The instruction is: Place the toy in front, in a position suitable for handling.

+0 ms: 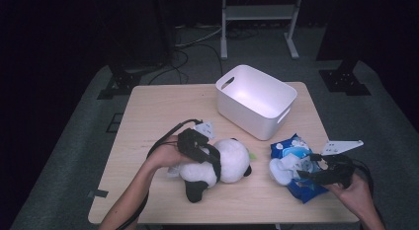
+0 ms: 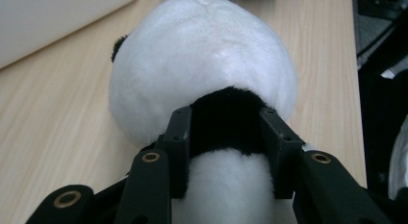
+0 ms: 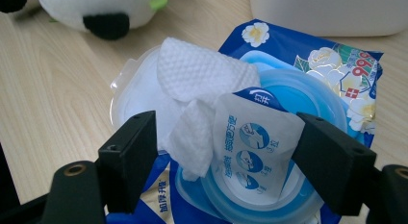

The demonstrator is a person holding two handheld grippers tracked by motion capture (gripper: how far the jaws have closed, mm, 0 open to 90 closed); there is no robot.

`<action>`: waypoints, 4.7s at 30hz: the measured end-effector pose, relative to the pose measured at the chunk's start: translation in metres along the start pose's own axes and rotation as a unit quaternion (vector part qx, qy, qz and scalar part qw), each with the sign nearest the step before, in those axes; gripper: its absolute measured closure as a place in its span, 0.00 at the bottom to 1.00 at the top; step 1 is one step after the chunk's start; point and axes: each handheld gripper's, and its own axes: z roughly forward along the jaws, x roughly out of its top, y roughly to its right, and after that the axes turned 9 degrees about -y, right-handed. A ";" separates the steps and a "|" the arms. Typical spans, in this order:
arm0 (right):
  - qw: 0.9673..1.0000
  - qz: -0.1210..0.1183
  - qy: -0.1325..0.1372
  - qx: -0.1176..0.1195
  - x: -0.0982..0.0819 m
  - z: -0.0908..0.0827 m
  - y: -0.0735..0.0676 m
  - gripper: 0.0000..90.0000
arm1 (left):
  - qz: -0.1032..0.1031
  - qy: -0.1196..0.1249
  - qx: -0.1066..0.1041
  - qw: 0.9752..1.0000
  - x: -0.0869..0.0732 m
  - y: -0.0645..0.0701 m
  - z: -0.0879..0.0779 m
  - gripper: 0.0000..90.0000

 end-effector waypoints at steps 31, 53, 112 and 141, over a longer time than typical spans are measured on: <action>0.992 -0.093 -0.075 -0.030 0.047 0.025 -0.015 0.55 | -0.033 0.058 0.007 0.998 -0.024 0.011 -0.024 0.30; 0.998 -0.047 -0.043 -0.004 0.058 0.001 -0.003 0.97 | -0.096 0.102 0.047 0.989 -0.077 0.031 -0.048 0.19; 0.975 -0.171 -0.005 0.142 0.253 0.062 -0.118 0.95 | -0.126 0.115 0.048 0.984 -0.104 0.029 -0.036 0.17; 0.959 -0.248 -0.066 0.119 0.198 0.089 -0.111 0.58 | -0.133 0.109 0.051 0.984 -0.100 0.027 -0.029 0.17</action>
